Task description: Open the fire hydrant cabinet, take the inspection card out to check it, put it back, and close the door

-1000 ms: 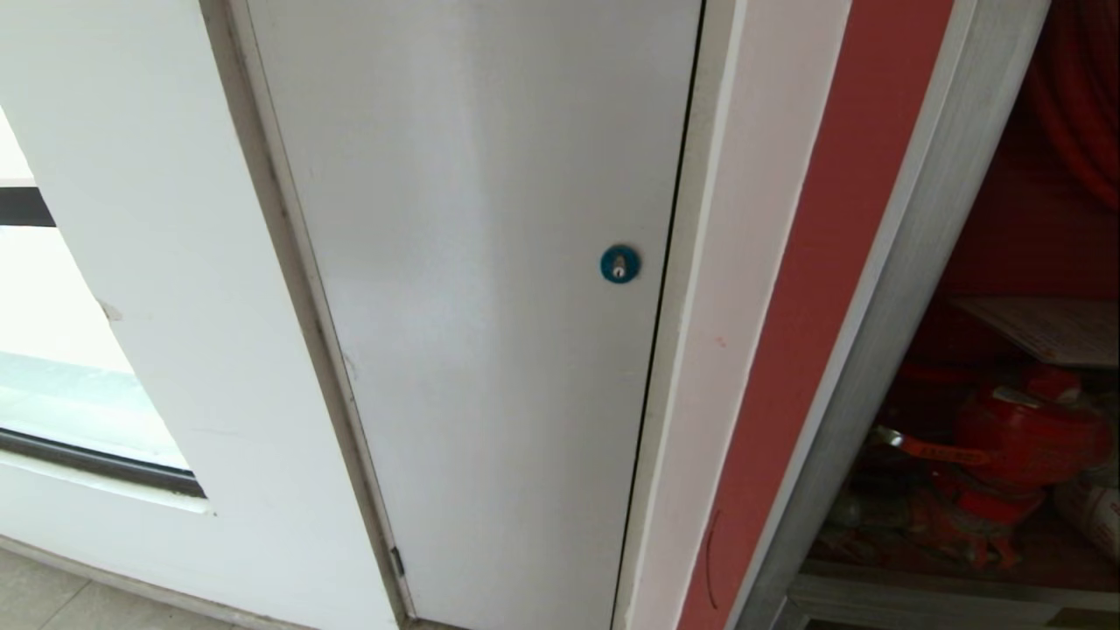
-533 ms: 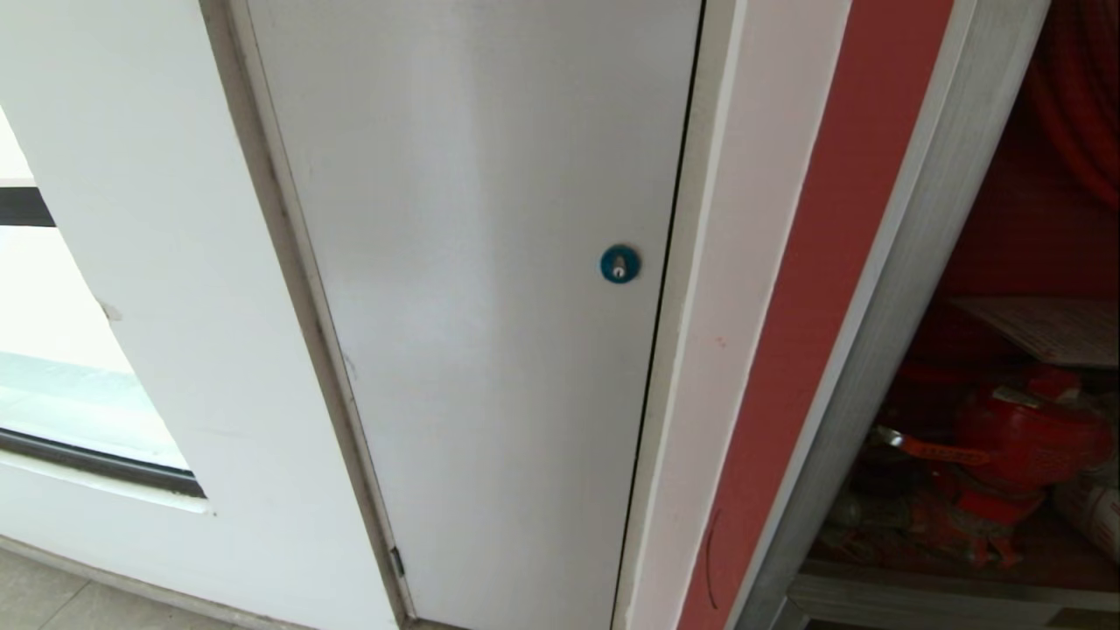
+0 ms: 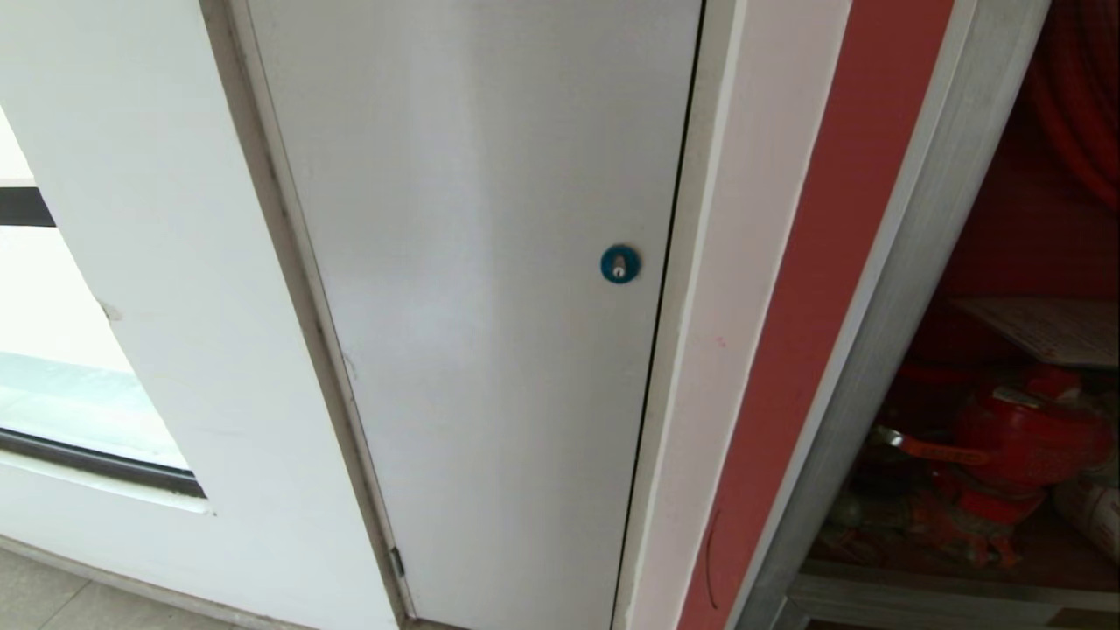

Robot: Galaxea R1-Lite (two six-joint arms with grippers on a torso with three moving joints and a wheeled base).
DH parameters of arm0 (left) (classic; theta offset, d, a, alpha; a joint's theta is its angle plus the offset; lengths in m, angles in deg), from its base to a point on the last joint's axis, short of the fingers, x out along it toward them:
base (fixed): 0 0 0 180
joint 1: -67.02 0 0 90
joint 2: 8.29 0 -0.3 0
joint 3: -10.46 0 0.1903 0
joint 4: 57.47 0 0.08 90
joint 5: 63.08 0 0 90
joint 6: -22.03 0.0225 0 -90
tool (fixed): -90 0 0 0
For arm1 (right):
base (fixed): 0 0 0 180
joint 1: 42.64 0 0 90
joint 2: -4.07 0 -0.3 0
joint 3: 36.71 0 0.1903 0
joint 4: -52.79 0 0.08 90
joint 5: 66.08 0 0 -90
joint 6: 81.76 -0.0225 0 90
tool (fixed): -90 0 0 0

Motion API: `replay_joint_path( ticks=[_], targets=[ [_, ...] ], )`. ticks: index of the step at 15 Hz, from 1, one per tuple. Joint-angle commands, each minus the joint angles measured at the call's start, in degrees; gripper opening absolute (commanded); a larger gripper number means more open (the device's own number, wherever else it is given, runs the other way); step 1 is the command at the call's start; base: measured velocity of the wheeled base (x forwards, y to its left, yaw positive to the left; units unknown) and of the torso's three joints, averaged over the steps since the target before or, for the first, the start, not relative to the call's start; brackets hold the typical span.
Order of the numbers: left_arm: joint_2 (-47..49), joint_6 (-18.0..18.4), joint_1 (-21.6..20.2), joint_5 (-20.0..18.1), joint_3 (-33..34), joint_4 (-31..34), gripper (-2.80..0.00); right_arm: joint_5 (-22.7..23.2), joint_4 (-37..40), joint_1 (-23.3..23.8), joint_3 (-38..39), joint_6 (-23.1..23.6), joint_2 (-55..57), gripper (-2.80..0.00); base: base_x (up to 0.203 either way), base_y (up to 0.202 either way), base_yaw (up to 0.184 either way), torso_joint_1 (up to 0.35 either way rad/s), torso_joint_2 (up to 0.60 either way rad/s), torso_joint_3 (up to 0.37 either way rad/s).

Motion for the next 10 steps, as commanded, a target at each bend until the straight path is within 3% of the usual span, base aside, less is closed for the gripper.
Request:
replay_joint_path(
  ticks=[1,10],
  targets=[
    [0.1,0.0,0.0,0.0,0.4,0.0,-2.8,0.0,0.0,0.0,0.0,0.0,-0.1,-2.8,0.0,0.0,0.0,0.0,0.0,0.0],
    [0.1,0.0,0.0,0.0,0.4,0.0,-2.8,0.0,-0.2,0.0,0.0,-0.2,-0.1,-2.8,0.0,0.0,0.0,0.0,0.0,0.0]
  ],
)
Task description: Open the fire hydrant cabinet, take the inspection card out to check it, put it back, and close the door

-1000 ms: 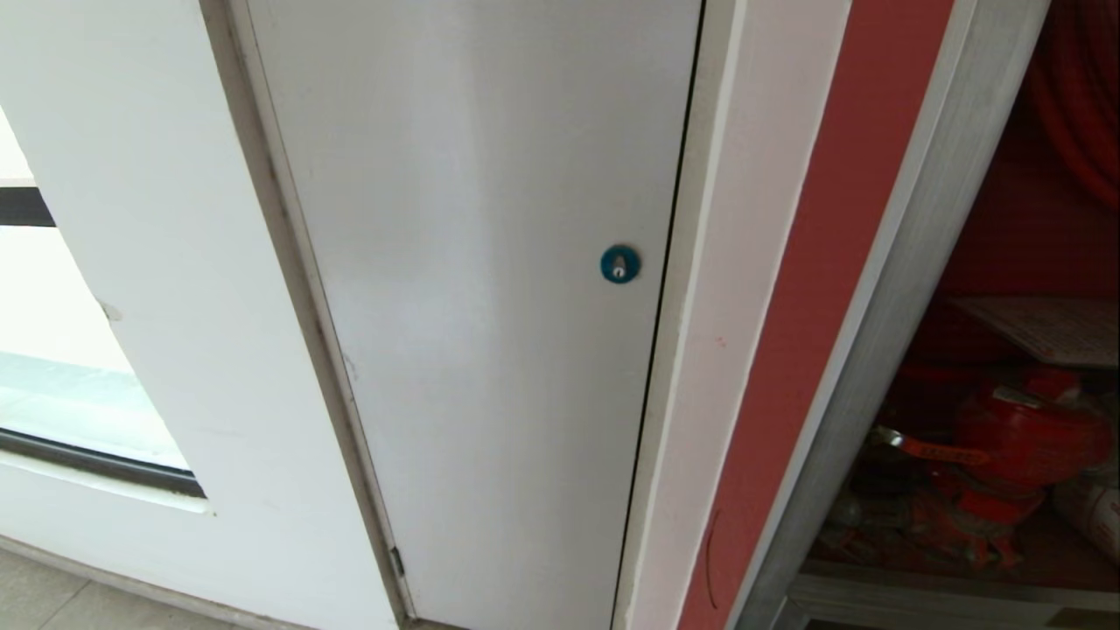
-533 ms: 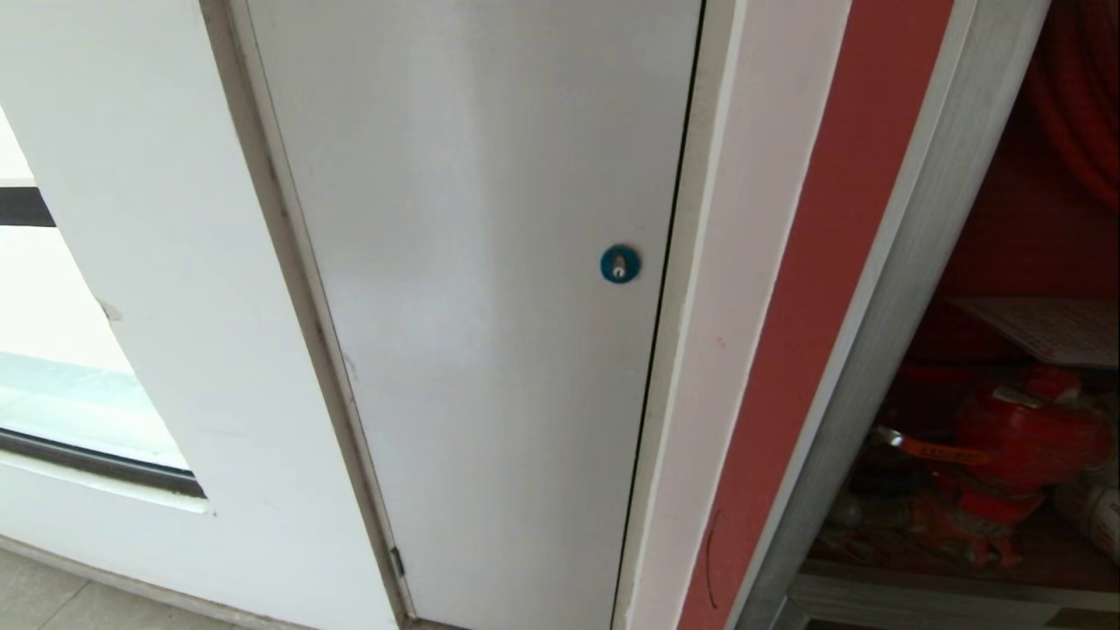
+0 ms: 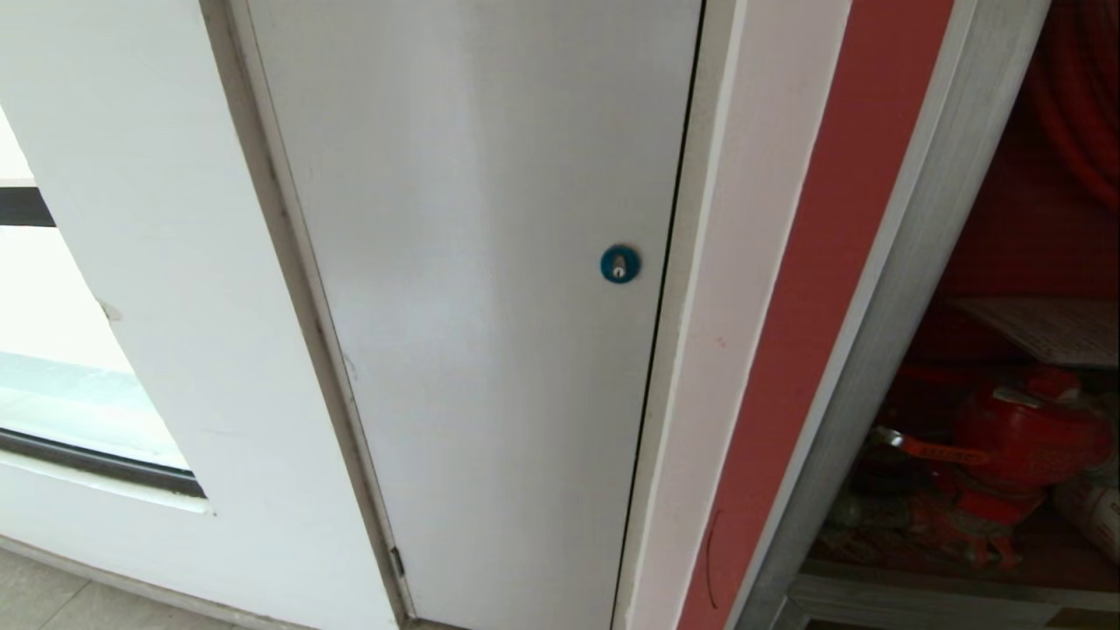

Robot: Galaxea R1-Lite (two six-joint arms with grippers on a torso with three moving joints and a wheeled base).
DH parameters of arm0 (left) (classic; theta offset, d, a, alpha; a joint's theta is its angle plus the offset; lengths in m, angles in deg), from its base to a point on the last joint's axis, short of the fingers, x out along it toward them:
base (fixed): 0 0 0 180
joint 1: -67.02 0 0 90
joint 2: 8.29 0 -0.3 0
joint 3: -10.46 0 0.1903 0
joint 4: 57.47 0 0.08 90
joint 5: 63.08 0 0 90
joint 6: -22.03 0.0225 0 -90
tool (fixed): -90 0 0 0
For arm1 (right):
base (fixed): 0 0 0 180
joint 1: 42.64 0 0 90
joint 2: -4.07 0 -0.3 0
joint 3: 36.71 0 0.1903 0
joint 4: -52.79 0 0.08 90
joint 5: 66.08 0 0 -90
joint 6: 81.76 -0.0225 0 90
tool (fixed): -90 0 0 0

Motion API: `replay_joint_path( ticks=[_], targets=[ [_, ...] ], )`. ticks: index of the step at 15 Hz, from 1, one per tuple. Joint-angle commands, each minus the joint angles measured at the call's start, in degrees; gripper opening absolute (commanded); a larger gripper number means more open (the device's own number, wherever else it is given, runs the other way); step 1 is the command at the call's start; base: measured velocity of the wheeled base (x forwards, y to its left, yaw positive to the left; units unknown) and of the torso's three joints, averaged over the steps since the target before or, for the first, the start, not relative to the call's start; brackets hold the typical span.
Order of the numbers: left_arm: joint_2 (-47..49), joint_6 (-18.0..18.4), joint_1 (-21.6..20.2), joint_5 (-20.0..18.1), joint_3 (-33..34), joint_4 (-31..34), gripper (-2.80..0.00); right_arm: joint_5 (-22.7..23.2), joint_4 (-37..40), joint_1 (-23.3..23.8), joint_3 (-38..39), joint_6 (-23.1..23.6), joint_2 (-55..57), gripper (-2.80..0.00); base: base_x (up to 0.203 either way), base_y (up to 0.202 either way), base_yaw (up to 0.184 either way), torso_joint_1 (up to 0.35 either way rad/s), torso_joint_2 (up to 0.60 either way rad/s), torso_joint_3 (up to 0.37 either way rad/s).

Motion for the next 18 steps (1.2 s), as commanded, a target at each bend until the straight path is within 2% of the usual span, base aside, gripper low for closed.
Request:
replay_joint_path(
  ticks=[1,18],
  targets=[
    [0.1,0.0,0.0,0.0,0.4,0.0,-2.8,0.0,-0.2,0.0,0.0,0.0,-0.1,-2.8,0.0,0.0,0.0,0.0,0.0,0.0],
    [0.1,0.0,0.0,0.0,0.4,0.0,-2.8,-0.1,-0.2,0.0,0.1,-0.1,-0.1,-2.8,0.0,0.0,0.0,0.0,0.0,0.0]
  ],
)
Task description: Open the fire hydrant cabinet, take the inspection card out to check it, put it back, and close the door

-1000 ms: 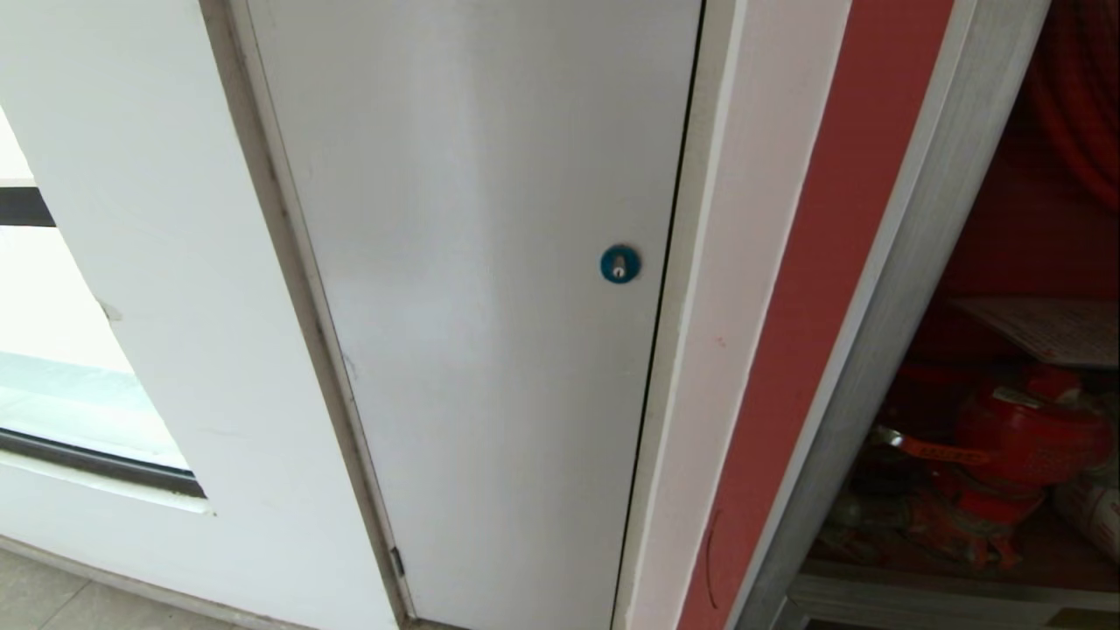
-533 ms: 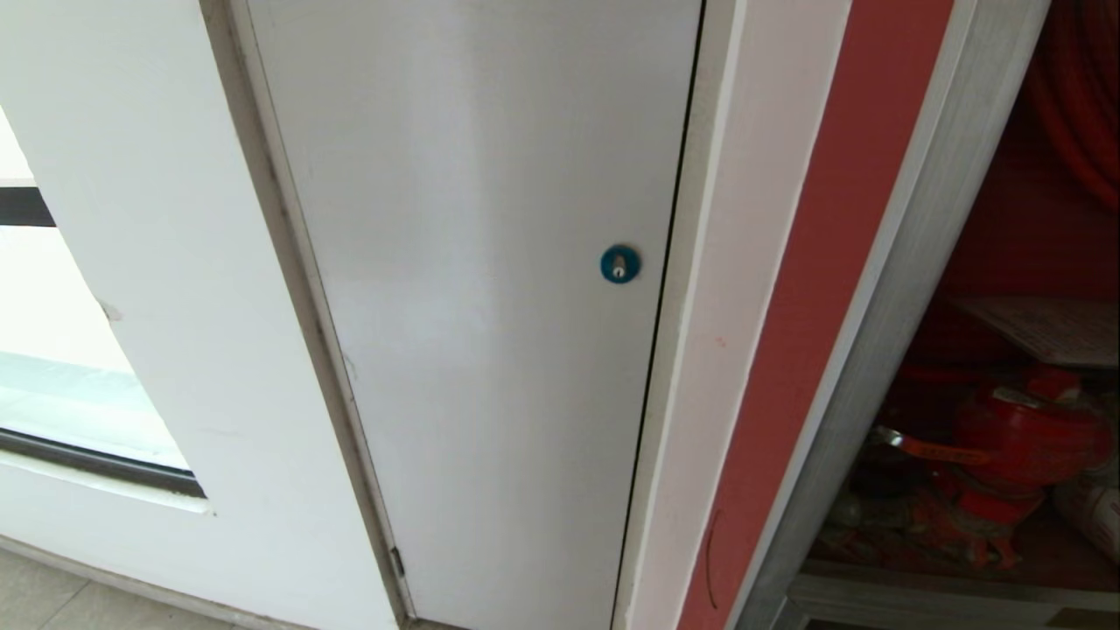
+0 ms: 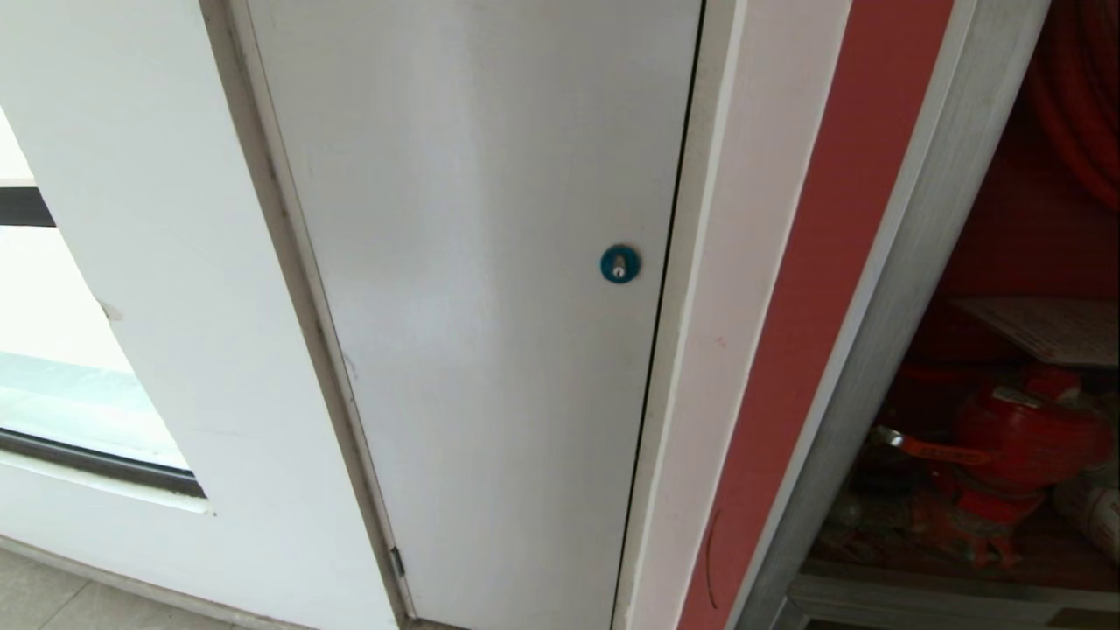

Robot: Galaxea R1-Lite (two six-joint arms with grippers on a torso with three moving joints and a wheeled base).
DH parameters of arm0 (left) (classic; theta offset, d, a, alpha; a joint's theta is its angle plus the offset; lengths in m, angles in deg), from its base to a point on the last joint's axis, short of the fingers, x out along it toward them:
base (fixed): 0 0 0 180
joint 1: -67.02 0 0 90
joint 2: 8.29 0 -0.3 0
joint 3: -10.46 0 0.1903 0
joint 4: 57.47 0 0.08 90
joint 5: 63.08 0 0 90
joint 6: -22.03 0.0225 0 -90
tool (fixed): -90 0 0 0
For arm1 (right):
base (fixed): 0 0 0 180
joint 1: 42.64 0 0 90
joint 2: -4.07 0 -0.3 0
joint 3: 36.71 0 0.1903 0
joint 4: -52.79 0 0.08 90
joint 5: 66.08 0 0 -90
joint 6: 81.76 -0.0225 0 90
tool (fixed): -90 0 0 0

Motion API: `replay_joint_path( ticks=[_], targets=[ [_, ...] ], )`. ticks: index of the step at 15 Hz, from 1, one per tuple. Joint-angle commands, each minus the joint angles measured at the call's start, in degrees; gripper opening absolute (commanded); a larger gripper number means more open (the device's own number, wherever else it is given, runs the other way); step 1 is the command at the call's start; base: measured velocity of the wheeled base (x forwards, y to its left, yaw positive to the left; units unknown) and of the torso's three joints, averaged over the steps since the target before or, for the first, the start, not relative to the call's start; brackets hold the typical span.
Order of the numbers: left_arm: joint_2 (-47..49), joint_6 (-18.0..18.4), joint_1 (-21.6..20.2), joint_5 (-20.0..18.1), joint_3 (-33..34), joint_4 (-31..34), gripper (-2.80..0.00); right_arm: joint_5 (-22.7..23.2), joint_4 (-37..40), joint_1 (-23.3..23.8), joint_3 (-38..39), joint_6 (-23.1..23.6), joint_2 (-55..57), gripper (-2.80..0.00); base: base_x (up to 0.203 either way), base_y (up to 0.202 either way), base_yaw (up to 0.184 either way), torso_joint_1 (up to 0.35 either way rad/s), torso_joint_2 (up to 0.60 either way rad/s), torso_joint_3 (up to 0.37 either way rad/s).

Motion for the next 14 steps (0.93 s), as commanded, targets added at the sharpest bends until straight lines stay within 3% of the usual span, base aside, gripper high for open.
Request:
replay_joint_path(
  ticks=[1,11,14],
  targets=[
    [0.1,0.0,0.0,0.0,0.4,0.0,-2.8,0.0,0.0,0.0,0.0,0.0,0.0,-2.8,0.0,0.0,0.0,0.0,0.0,0.0],
    [0.1,0.0,0.0,0.0,0.4,0.0,-2.8,0.1,0.0,0.0,0.0,0.2,-0.1,-2.8,0.0,0.0,0.0,0.0,0.0,0.0],
    [0.1,-0.1,0.0,0.0,0.4,0.0,-2.8,0.1,0.0,0.0,0.0,0.2,-0.1,-2.8,-0.152,0.0,0.001,0.006,0.01,0.0]
  ],
)
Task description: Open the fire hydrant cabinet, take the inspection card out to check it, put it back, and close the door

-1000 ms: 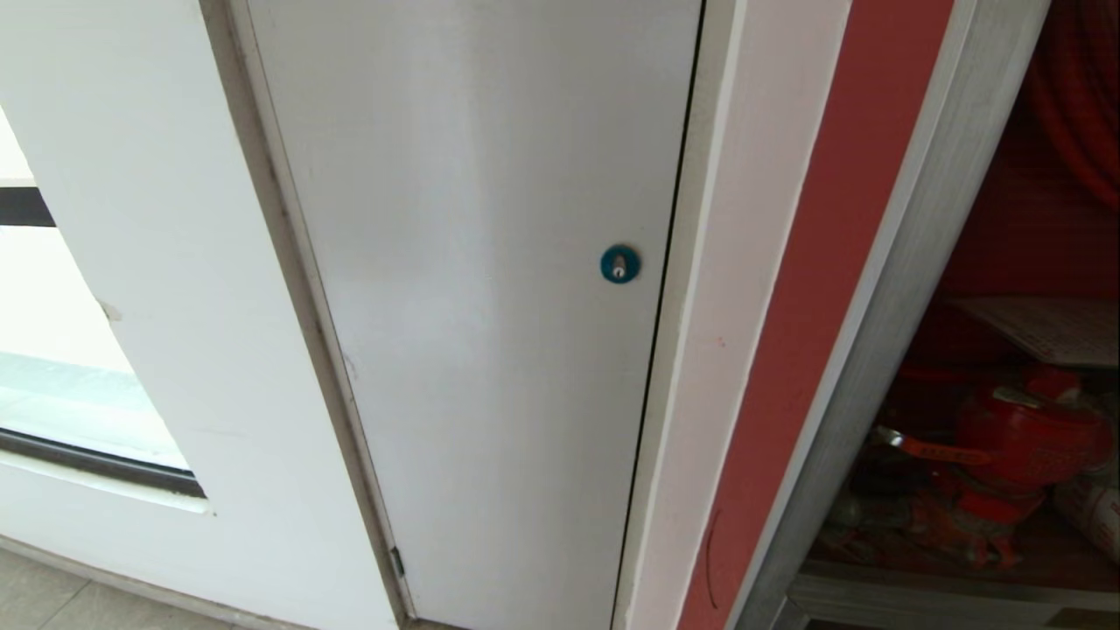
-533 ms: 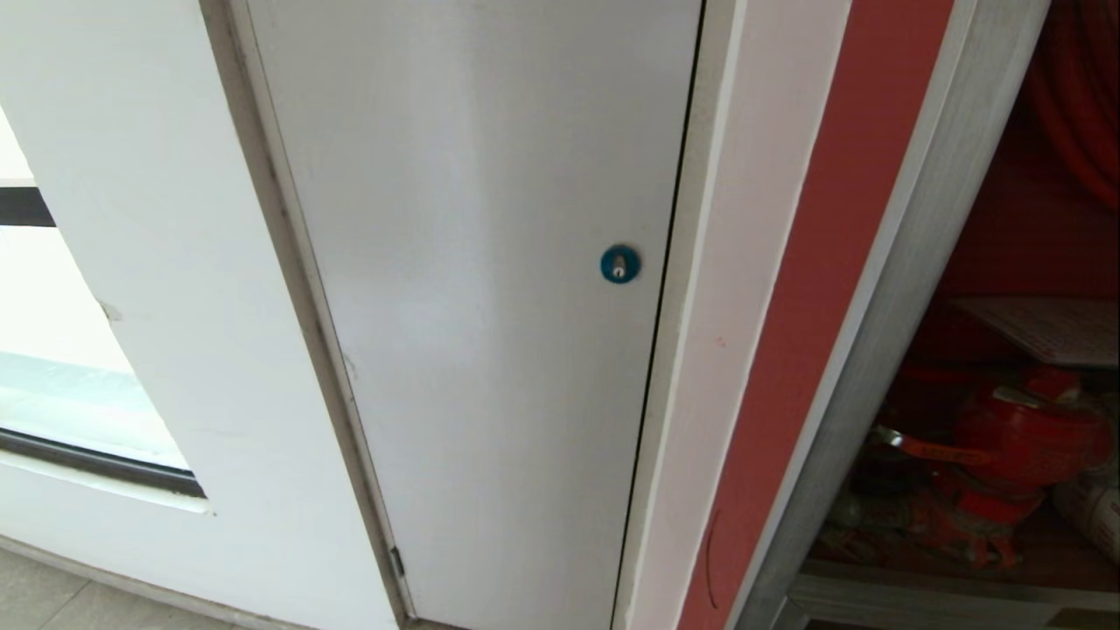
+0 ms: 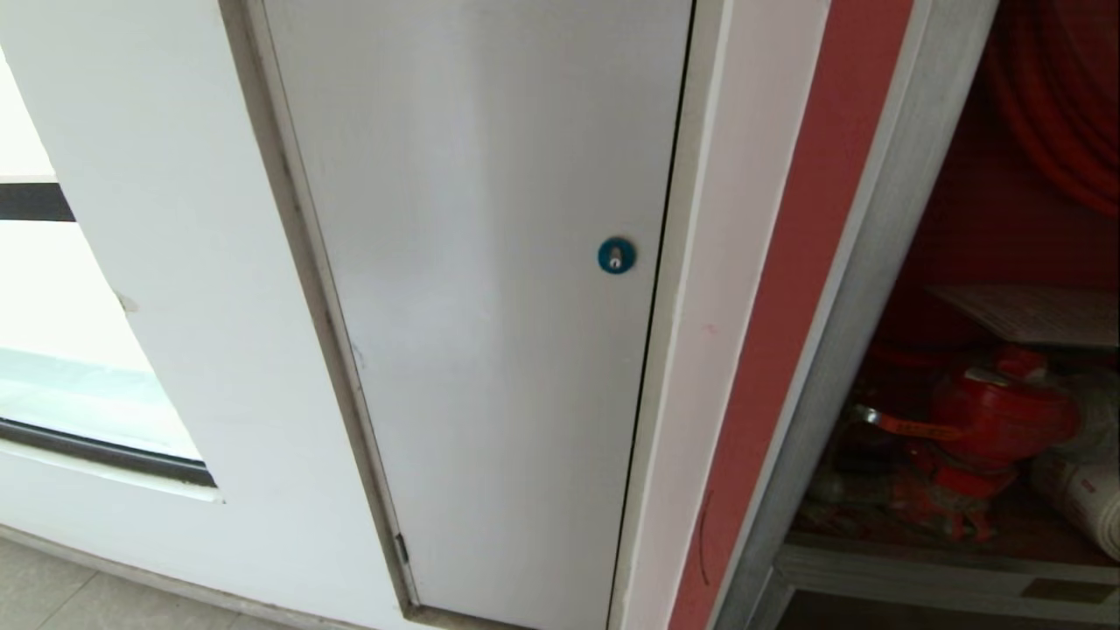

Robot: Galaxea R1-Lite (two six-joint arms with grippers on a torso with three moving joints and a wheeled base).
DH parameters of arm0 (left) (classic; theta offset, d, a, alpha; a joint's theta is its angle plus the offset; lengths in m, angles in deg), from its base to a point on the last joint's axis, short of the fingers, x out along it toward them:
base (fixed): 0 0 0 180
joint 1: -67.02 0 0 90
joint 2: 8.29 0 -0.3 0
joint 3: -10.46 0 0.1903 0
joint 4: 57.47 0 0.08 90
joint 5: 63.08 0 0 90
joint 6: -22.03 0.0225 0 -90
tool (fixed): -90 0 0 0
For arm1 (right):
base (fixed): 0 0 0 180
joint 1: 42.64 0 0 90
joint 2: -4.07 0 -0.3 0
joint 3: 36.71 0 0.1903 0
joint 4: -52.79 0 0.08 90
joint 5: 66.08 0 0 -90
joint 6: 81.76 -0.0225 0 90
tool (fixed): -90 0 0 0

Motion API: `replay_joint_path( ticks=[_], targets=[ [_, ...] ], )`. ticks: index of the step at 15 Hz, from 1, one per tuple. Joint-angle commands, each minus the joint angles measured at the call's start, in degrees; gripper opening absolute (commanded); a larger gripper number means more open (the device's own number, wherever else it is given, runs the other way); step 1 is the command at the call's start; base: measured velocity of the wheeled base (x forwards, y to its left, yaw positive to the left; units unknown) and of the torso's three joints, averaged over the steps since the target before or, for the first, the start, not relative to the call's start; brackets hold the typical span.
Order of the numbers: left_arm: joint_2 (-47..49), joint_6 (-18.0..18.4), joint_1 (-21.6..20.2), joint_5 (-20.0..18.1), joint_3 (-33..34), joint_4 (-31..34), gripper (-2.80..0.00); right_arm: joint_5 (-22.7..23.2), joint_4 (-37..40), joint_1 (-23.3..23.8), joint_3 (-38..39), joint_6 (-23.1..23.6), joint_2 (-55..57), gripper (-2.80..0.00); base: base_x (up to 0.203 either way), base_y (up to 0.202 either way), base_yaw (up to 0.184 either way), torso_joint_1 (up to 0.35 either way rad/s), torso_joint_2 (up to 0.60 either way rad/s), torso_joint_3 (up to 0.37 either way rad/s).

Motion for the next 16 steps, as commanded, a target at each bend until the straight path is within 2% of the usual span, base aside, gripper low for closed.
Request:
replay_joint_path(
  ticks=[1,16],
  targets=[
    [0.1,0.0,0.0,0.0,0.4,0.0,-2.8,0.0,0.0,0.0,0.0,0.0,-0.1,-2.8,-0.202,0.0,0.003,-0.015,-0.01,0.007],
    [0.1,-0.5,0.0,0.2,0.4,0.0,-2.8,0.0,0.0,0.0,-0.1,0.0,-0.1,-2.8,-0.196,0.0,0.0,0.002,0.0,0.002]
  ],
)
